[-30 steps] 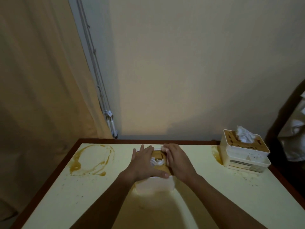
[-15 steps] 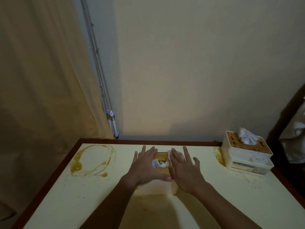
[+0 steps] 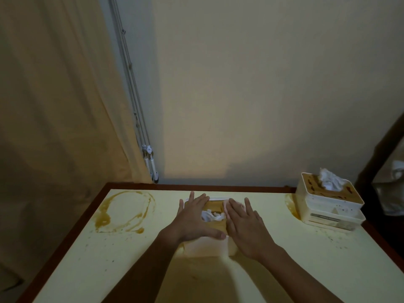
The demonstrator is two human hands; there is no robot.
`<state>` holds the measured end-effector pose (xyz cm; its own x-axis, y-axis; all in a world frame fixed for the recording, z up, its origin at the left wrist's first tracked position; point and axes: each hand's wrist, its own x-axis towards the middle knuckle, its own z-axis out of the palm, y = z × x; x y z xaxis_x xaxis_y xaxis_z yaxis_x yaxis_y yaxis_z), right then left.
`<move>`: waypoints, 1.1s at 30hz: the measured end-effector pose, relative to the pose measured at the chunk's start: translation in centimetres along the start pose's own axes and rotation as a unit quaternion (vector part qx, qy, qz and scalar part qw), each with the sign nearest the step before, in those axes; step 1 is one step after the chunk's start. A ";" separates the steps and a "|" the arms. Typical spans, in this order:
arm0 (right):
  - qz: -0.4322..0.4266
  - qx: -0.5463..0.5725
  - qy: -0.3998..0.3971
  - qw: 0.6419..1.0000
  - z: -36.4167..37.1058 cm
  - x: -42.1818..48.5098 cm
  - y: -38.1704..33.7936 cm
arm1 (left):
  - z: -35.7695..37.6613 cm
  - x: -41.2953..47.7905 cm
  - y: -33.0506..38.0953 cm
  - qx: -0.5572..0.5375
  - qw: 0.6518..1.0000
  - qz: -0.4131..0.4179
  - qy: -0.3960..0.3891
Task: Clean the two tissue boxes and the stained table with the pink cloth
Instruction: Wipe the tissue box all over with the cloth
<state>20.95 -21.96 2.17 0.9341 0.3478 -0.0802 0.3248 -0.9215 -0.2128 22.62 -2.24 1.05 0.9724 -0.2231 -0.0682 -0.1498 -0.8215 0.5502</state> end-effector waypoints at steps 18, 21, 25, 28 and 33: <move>0.008 -0.004 -0.004 1.000 -0.2 2.4 0.1 | -0.2 -0.3 0.5 -0.008 1.000 -0.006 0.007; 0.011 0.003 -0.007 1.000 -0.2 2.7 -0.1 | -0.1 -0.2 0.5 -0.005 1.000 -0.009 0.012; 0.020 0.010 0.005 1.000 0.7 -0.4 -1.0 | 0.1 -0.1 0.2 -0.009 1.000 -0.005 0.019; 0.020 0.008 0.003 1.000 0.6 -1.1 -0.8 | 0.0 -0.1 0.3 -0.007 1.000 -0.004 0.016; 0.002 -0.020 -0.016 1.000 -0.4 3.1 0.1 | -0.1 -0.4 0.5 -0.008 1.000 -0.014 0.016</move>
<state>23.96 -21.09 2.32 0.9307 0.3481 -0.1120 0.3266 -0.9290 -0.1738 22.22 -2.54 1.43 0.9817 -0.1818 -0.0573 -0.1189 -0.8188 0.5617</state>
